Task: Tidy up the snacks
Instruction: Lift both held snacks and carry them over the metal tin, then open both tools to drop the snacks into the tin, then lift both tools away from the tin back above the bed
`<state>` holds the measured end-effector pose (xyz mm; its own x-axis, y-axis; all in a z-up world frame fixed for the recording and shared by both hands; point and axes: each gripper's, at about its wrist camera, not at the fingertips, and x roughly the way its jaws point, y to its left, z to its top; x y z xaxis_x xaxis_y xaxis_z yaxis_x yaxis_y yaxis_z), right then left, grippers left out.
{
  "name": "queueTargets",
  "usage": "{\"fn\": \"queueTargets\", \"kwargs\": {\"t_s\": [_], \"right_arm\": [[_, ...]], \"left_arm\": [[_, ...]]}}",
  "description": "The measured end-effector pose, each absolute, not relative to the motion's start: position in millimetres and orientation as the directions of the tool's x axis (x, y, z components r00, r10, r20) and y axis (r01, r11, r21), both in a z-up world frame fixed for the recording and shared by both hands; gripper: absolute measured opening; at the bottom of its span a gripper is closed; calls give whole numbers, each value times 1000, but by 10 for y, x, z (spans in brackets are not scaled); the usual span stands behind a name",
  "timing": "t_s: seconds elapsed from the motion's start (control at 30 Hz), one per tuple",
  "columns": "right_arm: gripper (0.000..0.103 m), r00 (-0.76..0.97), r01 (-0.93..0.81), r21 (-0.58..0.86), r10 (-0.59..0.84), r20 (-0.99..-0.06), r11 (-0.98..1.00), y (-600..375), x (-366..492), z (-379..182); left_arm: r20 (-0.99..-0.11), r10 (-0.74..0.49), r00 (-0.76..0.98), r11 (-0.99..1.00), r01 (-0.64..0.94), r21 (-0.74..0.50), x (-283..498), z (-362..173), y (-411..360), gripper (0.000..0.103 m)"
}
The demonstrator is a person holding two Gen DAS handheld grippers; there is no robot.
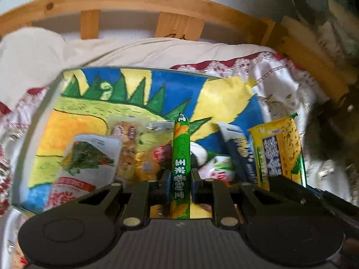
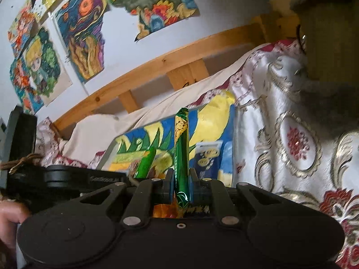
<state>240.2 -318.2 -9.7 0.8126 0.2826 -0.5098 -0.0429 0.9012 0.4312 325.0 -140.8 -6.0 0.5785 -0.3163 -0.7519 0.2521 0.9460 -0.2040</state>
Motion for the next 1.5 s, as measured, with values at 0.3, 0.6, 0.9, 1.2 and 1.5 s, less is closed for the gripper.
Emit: {"fn": "queueTargets", "kwargs": {"t_s": [0.3,0.6,0.9,1.2,1.5], "right_arm": [[13,807,-77,364,272,-523,928,-2951,2377,-223],[25,810,-85,318,251,-530,944,-2856,2357,-234],[41,833,-75,284,217,-510,956,-2839,2250,-90],[73,896,-51,253,157,-415,966,-2835,1987,348],[97,947,-84,215,145,-285,973,-2636,1478,944]], "left_arm": [[-773,-240,588,968,202,-147,3244,-67,-1434,20],[-764,-190,617,978,184,-95,3152,70,-1442,52],[-727,-201,657,979,154,-131,2973,243,-1275,76],[-618,-128,775,992,88,-94,2585,723,-978,102],[-491,-81,868,997,65,-49,1936,1110,-630,102]]}}
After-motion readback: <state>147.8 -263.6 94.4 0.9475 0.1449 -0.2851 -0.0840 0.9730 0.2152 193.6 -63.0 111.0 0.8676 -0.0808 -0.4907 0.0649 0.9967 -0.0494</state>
